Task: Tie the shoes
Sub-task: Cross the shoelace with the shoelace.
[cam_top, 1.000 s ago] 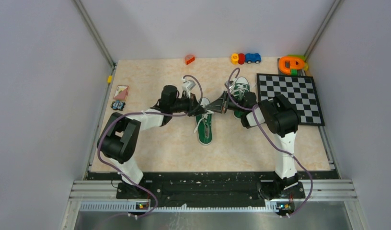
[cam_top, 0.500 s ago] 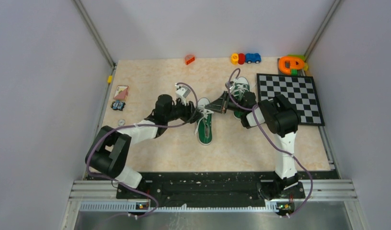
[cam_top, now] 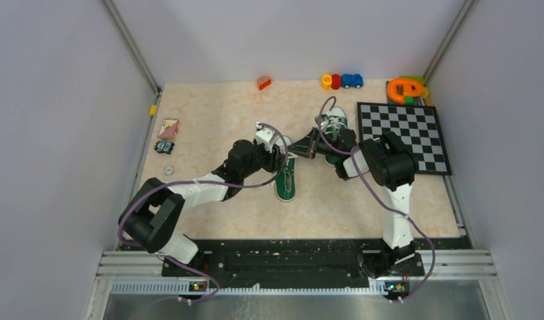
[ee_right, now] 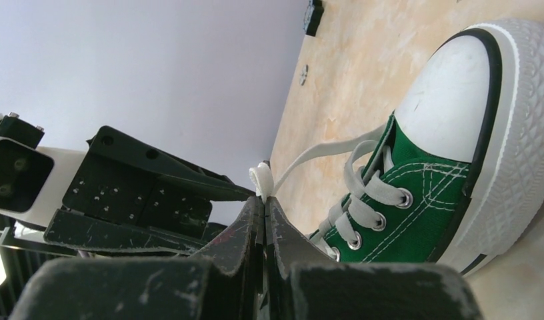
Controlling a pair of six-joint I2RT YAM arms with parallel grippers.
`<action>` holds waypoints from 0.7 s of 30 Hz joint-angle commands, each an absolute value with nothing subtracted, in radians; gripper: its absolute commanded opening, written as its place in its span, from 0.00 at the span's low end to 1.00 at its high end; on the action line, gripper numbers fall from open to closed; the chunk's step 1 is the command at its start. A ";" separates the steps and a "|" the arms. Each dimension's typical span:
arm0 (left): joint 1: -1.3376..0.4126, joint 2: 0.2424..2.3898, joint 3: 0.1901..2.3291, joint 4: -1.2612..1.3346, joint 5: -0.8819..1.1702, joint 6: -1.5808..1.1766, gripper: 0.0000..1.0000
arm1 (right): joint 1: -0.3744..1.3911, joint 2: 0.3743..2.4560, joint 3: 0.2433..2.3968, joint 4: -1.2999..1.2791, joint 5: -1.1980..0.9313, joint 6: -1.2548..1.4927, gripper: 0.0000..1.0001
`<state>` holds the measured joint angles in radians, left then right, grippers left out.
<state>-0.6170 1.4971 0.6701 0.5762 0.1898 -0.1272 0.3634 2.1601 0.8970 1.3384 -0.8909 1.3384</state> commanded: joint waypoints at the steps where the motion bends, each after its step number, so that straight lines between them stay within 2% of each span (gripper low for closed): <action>1: -0.644 1.522 0.722 0.611 0.103 -0.084 0.43 | 0.360 2.107 0.910 1.371 -0.884 1.337 0.00; 18: -0.661 1.583 0.796 0.550 0.087 -0.081 0.42 | 0.359 2.103 0.907 1.362 -0.882 1.336 0.00; 21: -0.663 1.590 0.801 0.540 0.085 -0.076 0.36 | 0.359 2.103 0.906 1.364 -0.882 1.336 0.00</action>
<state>-0.6540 1.5761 0.7601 0.5327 0.0849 -0.0822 0.3634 2.1597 0.8970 1.3361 -0.8906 1.3392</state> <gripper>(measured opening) 0.393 0.010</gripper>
